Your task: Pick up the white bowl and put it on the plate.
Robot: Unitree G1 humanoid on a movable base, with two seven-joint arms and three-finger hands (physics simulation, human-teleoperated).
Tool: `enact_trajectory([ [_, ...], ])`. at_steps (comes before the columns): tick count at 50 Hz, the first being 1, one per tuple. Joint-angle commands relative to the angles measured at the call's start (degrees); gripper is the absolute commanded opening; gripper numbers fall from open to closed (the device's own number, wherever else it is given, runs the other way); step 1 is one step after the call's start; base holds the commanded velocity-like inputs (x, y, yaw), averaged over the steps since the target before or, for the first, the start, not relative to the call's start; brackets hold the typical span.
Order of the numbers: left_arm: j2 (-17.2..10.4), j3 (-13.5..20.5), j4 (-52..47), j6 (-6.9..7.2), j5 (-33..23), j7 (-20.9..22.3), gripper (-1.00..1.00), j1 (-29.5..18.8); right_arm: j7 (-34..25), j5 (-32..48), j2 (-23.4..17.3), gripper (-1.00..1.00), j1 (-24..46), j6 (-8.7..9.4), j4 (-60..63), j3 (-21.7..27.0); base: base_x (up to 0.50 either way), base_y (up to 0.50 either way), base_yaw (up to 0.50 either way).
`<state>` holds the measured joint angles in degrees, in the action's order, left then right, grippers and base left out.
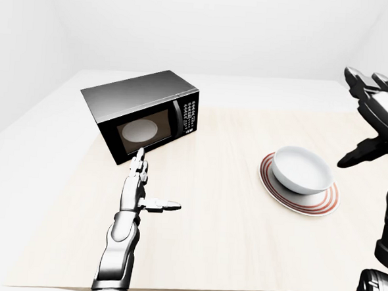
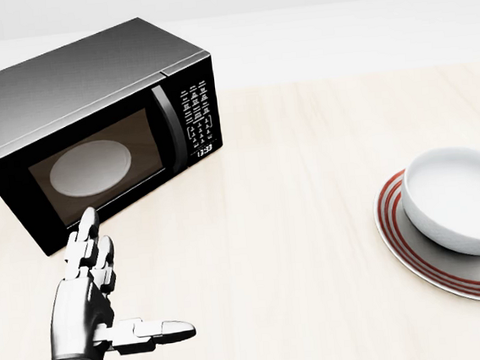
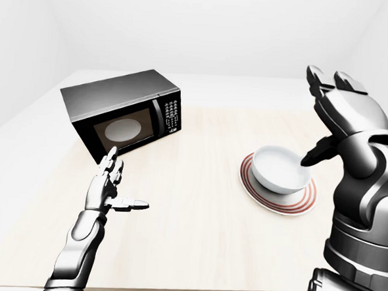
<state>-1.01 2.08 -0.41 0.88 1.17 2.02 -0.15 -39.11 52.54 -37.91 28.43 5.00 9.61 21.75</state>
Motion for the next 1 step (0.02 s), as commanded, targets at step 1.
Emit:
enact_trajectory([
  [1,0.0,0.0,0.0,0.02,0.0,0.0,1.00,0.0,-0.9,-3.8,-5.4,1.00,5.5,0.00,7.9,2.1,0.00,0.00,0.00],
])
